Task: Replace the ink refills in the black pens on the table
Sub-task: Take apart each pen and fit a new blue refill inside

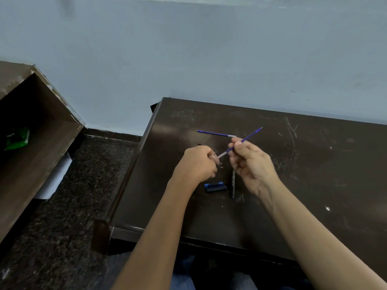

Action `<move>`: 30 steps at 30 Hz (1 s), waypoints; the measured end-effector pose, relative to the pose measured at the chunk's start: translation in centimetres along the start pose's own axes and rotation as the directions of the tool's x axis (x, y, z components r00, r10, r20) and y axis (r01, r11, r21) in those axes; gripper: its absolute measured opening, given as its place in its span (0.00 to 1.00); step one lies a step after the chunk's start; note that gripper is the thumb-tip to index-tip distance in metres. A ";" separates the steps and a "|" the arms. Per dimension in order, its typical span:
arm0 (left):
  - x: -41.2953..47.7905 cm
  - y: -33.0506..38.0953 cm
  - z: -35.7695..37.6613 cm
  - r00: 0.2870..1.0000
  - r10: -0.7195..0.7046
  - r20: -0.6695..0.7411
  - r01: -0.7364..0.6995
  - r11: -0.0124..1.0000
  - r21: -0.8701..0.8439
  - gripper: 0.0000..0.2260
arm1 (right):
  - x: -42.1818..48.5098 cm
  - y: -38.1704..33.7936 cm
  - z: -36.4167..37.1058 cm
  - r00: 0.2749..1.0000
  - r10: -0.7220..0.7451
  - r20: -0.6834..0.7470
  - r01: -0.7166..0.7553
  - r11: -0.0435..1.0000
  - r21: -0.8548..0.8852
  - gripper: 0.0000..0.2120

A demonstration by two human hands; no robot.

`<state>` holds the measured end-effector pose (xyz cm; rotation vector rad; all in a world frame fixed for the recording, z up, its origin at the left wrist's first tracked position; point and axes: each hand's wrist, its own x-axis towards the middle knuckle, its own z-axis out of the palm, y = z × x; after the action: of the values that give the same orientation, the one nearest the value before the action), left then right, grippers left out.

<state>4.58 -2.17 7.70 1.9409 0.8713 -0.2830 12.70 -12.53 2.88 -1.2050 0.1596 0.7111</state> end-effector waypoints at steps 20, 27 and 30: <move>0.0 -0.2 -0.2 0.995 -0.011 -0.101 0.016 0.999 0.050 0.11 | 10.4 -0.9 3.0 0.886 -0.079 0.458 0.384 -0.429 -0.818 0.09; 0.3 -0.2 -0.3 0.996 -0.016 -0.085 0.022 0.997 0.069 0.11 | 11.2 -0.8 2.3 0.874 -0.175 0.452 0.373 -0.352 -0.858 0.07; 0.4 0.0 -0.4 0.997 -0.038 -0.063 0.043 0.996 0.081 0.12 | 11.6 -0.7 2.5 0.841 -0.203 0.501 0.400 -0.391 -0.829 0.08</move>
<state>4.85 -1.67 7.66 2.0183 0.9533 -0.2887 21.48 -5.61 -1.13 -2.7087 -1.2499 0.1861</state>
